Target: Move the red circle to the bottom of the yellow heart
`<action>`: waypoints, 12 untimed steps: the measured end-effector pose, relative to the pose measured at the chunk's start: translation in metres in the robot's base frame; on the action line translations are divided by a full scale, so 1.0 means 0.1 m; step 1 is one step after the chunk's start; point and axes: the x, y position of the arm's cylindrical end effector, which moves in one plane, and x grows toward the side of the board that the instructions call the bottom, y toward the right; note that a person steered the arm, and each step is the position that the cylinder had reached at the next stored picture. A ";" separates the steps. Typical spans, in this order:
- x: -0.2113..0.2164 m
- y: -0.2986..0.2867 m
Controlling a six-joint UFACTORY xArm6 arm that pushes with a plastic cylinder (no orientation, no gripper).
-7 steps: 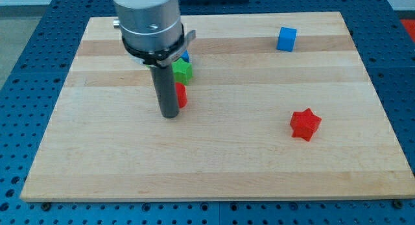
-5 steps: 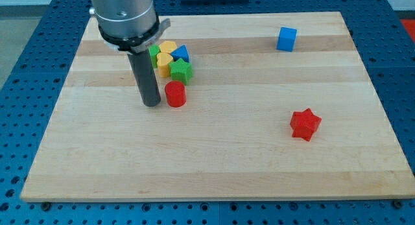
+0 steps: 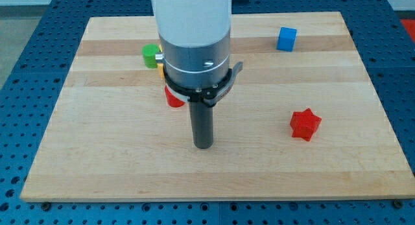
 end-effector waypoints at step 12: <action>-0.50 -1.53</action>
